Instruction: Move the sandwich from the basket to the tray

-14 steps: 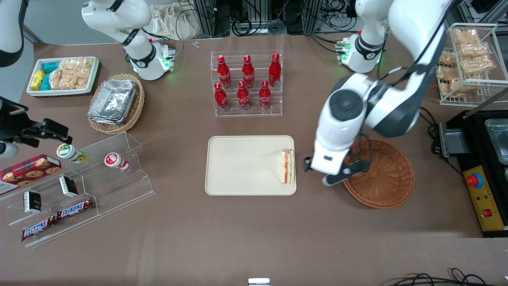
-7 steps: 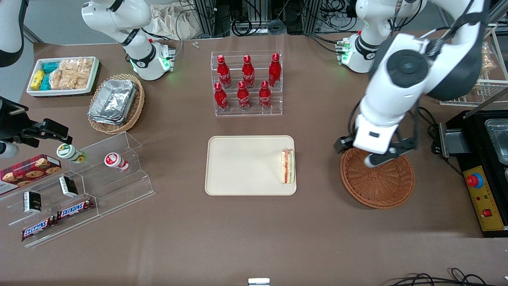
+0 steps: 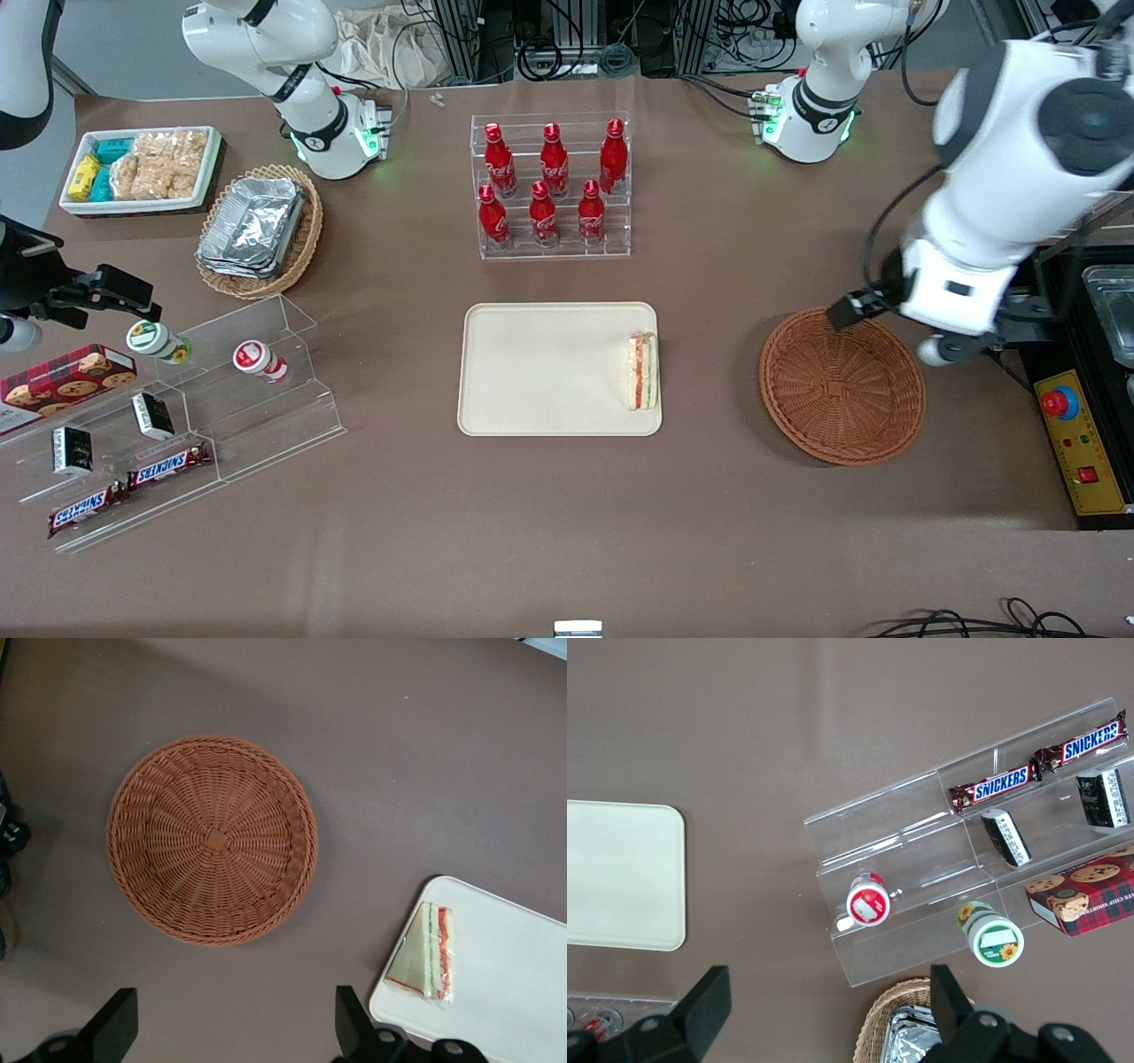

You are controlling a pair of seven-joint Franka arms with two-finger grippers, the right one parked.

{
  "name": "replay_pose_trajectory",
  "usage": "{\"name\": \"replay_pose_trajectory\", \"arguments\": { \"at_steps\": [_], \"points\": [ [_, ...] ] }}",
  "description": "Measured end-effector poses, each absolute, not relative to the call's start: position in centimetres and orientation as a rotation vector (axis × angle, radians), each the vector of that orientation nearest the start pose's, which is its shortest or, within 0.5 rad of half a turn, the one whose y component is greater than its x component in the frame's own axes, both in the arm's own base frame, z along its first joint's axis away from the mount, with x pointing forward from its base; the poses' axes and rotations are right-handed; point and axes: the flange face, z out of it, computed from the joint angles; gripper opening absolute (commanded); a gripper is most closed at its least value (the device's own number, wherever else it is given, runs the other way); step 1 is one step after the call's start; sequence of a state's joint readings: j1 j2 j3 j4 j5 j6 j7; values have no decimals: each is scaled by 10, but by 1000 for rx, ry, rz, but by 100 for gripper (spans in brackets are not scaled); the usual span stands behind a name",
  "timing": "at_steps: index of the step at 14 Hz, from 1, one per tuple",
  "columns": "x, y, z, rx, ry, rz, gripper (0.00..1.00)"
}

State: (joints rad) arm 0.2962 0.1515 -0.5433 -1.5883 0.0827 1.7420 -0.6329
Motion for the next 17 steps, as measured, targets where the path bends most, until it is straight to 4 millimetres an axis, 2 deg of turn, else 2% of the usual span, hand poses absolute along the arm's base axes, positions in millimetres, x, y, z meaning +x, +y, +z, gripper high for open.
{"name": "replay_pose_trajectory", "arguments": {
  "at_steps": [3,7,11,14,17],
  "points": [
    [599,-85,557,-3093,-625,-36,100],
    [599,-59,556,-3075,-658,-2,100],
    [595,-28,551,-3079,-501,57,100],
    [588,5,561,-3131,-361,55,100],
    [584,15,567,-3148,-219,53,100]
  ]
}}
